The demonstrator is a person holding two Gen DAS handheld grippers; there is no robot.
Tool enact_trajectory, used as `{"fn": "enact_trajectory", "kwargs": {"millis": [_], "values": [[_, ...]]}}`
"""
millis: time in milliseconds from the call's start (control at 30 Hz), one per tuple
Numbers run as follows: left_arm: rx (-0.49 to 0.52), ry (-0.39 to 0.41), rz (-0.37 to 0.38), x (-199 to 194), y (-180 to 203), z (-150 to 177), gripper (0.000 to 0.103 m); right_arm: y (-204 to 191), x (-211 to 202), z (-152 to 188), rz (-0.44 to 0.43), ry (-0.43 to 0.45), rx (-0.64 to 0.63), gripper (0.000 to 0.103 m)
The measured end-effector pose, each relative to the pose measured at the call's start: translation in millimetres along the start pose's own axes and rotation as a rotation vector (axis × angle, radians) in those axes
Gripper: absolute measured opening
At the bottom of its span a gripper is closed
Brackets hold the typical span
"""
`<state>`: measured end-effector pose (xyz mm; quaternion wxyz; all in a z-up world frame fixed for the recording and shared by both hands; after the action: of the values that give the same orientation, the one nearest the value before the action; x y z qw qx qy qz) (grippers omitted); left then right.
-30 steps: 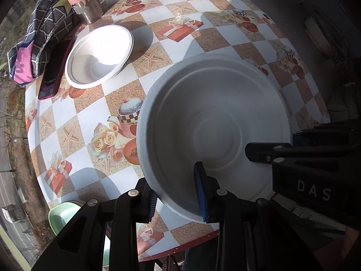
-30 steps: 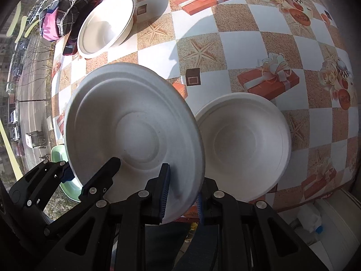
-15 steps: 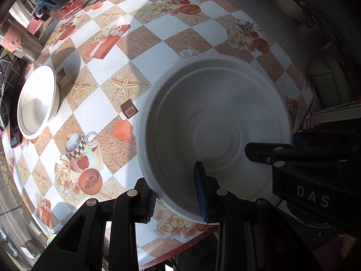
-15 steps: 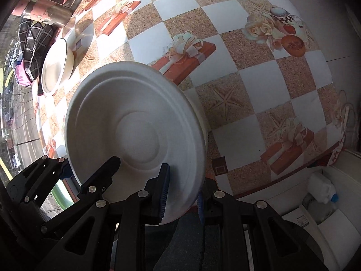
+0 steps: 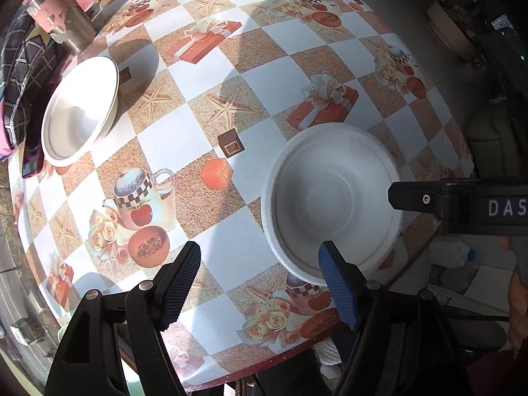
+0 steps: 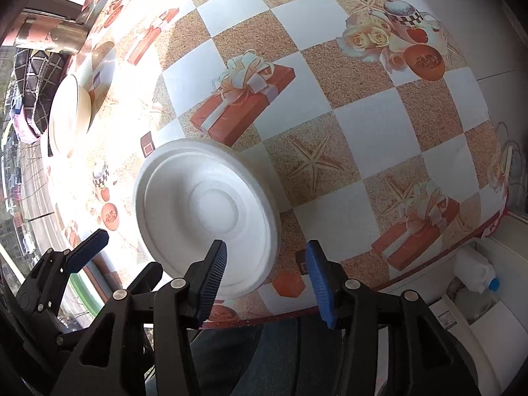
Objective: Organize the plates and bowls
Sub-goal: 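Lower the second bowl into the first bowl and open the right gripper, then move the right gripper to a third white bowl's rim and close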
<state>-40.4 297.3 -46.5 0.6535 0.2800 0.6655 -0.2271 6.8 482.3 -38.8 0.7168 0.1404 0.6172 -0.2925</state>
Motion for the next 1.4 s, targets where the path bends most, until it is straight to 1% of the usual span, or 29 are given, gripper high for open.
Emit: {"fn": "enact_trajectory", "kwargs": {"millis": [33, 200, 333, 533, 833, 900, 1200, 1400], "values": [[-0.023, 0.0, -0.003, 0, -7, 2, 0.078, 3, -3, -2, 0.004, 0.009, 0.008, 0.087], [-0.141, -0.012, -0.023, 0, -41, 15, 0.078, 10, -10, -11, 0.036, 0.018, 0.027, 0.087], [-0.223, -0.013, -0.03, 0, -66, 21, 0.078, 2, -13, -16, 0.039, 0.006, -0.002, 0.087], [-0.336, -0.004, -0.044, -7, -110, 23, 0.078, -43, -16, -30, 0.043, -0.003, -0.11, 0.087], [-0.466, 0.048, -0.084, -25, -174, 13, 0.078, -123, -23, -53, 0.055, 0.016, -0.254, 0.087], [-0.49, 0.055, -0.088, -26, -185, 11, 0.078, -134, -21, -53, 0.055, 0.016, -0.282, 0.087], [-0.551, 0.07, -0.102, -24, -220, -6, 0.078, -191, -3, -69, 0.044, 0.007, -0.351, 0.087], [-0.621, 0.093, -0.094, -21, -247, -24, 0.078, -226, 8, -85, 0.01, 0.015, -0.361, 0.087]]}}
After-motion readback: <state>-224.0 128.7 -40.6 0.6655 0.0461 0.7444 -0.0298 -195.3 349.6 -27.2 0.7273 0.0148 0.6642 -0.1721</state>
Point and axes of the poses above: each gripper's, at about its wrist camera, not at the fingertips, and x roughly the way its jaws point, y to its right, z to its underside, the point moved 1 cm from there along x, roughly the way its jaws point, and after that the axes turned 5 degrees about x, right-handed, at the moved point
